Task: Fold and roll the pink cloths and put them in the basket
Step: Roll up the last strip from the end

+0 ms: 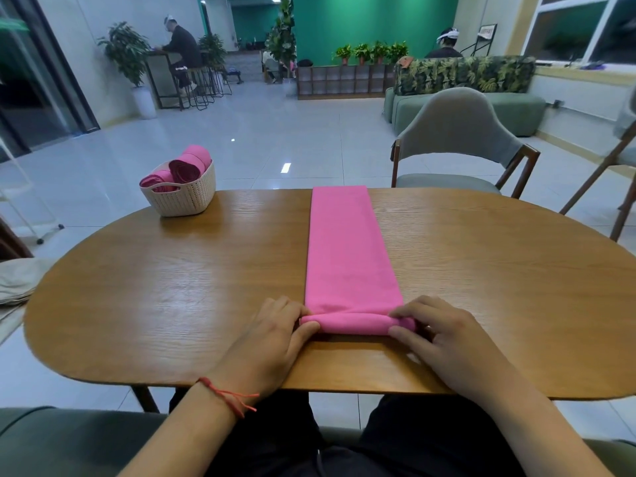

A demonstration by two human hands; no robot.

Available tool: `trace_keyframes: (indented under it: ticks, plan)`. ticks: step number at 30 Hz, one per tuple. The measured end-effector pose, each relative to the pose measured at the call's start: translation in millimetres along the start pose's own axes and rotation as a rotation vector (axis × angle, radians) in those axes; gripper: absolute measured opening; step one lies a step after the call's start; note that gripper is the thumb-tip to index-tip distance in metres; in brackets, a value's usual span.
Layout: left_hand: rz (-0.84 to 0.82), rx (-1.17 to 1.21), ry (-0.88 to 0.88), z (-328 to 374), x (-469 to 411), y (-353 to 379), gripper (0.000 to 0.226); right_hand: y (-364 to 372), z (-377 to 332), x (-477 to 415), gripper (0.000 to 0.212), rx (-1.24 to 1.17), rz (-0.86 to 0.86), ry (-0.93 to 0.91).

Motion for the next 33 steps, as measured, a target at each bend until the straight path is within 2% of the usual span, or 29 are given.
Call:
trace_keyframes:
  ticks: [3,6,11,15,18,22,26,29,33]
  plan:
    - [-0.003,-0.035,-0.007,2,0,0,0.058,-1,-3,2,0.013,-0.122,-0.016,0.044]
    - [0.01,0.005,-0.006,5,2,-1,0.037,-2,-6,2,0.013,-0.162,-0.028,0.061]
    - [0.143,0.19,0.002,9,2,-5,0.005,-2,-6,-4,0.018,-0.178,0.012,0.076]
    - [0.162,0.167,0.084,17,4,-7,0.02,0,-5,-5,0.021,-0.128,0.072,0.09]
    - [0.18,0.103,0.164,17,9,-10,0.02,0,-7,1,0.013,-0.025,0.092,-0.041]
    - [0.168,-0.042,0.205,10,16,-11,0.029,3,-5,5,0.035,0.086,0.021,-0.195]
    - [0.144,-0.095,0.129,6,13,-8,0.038,3,-3,3,0.026,0.118,0.005,-0.177]
    - [0.101,-0.011,0.087,2,9,-7,0.041,5,0,3,0.032,0.162,-0.025,-0.119]
    - [0.068,0.104,0.026,-1,6,-6,0.041,6,1,0,0.033,0.076,-0.044,-0.013]
Point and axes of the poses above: each hand's wrist, its own x-axis away from the middle knuckle, its own y-axis out of the palm, z = x × y, the point moved 1 cm from there along -x, towards the middle knuckle, and after that the axes turned 7 degrees about -z, right-handed, at the moved point
